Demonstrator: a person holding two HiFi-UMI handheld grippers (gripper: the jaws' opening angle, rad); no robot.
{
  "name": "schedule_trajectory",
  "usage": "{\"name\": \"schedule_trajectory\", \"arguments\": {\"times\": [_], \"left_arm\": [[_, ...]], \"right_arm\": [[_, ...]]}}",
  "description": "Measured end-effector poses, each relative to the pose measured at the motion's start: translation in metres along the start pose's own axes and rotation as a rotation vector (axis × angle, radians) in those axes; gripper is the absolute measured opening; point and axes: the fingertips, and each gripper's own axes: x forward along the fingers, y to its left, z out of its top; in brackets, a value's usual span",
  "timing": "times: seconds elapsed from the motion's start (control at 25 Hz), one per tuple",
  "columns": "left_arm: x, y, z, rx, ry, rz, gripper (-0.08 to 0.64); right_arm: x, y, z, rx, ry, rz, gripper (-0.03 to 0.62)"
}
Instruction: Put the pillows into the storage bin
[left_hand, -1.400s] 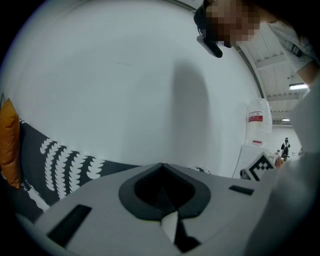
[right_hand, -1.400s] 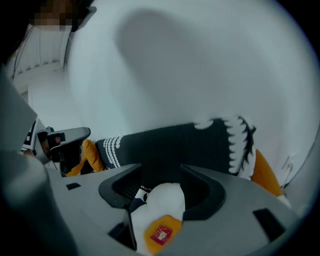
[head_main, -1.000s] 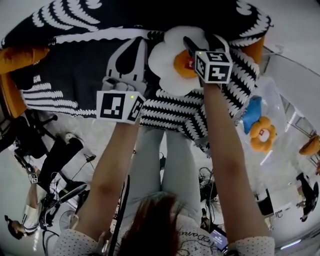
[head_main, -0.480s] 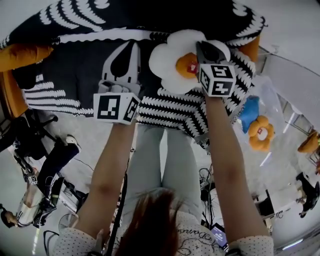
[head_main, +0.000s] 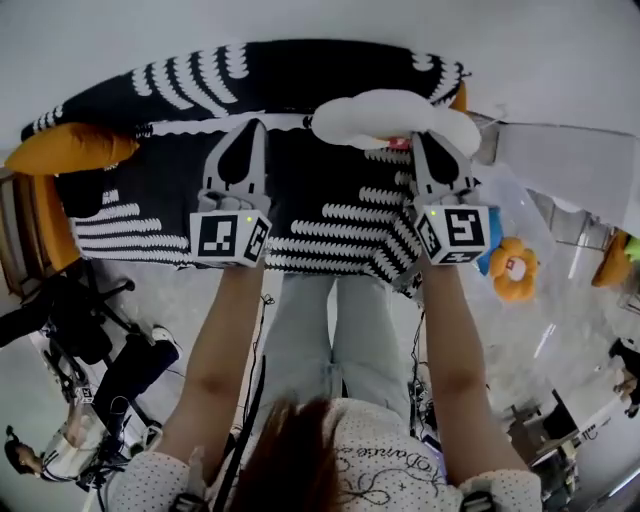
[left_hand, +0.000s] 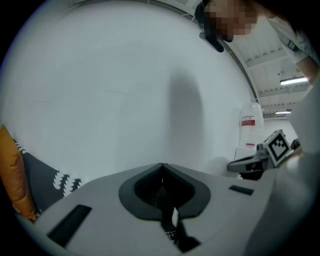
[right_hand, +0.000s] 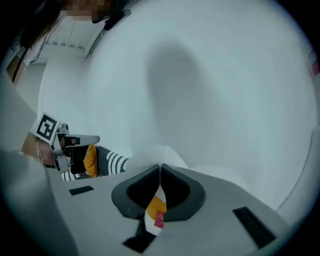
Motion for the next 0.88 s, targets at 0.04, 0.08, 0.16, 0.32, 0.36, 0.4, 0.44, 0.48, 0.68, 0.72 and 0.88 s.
{"name": "schedule_trajectory", "arguments": {"times": [0.04,0.08,0.16,0.32,0.36,0.4,0.44,0.48,0.68,0.72,0.88], "left_arm": [[-0.005,0.002,0.015,0.004,-0.011,0.001,0.003],[-0.01,0.003,0.031,0.008,-0.023,0.002,0.003],[-0.018,0.003,0.064,0.017,-0.05,-0.004,0.003],[-0.031,-0.005,0.111,0.032,-0.069,-0.036,0.003],[-0.033,-0.007,0.119,0.038,-0.07,-0.047,0.003],[-0.035,-0.008,0.126,0.042,-0.072,-0.058,0.003],[-0.037,-0.009,0.132,0.045,-0.077,-0.068,0.003],[-0.039,-0.011,0.138,0.047,-0.081,-0.079,0.003],[-0.043,-0.036,0.153,0.073,-0.092,-0.171,0.003],[-0.043,-0.042,0.154,0.078,-0.095,-0.189,0.003],[-0.047,-0.067,0.16,0.081,-0.113,-0.235,0.003]], "right_arm": [[-0.009,0.0,0.024,-0.013,-0.032,-0.017,0.025],[-0.018,0.0,0.047,-0.025,-0.062,-0.035,0.023],[-0.036,-0.001,0.089,-0.043,-0.116,-0.074,0.023],[-0.072,-0.003,0.147,-0.041,-0.184,-0.127,0.023],[-0.079,-0.002,0.157,-0.04,-0.197,-0.135,0.023],[-0.086,-0.001,0.167,-0.04,-0.212,-0.144,0.023],[-0.092,0.0,0.176,-0.037,-0.226,-0.154,0.023],[-0.1,0.001,0.184,-0.032,-0.241,-0.166,0.023],[-0.145,-0.002,0.208,-0.015,-0.3,-0.249,0.023],[-0.155,-0.003,0.21,-0.016,-0.31,-0.265,0.023],[-0.198,-0.003,0.213,-0.021,-0.343,-0.317,0.023]]}}
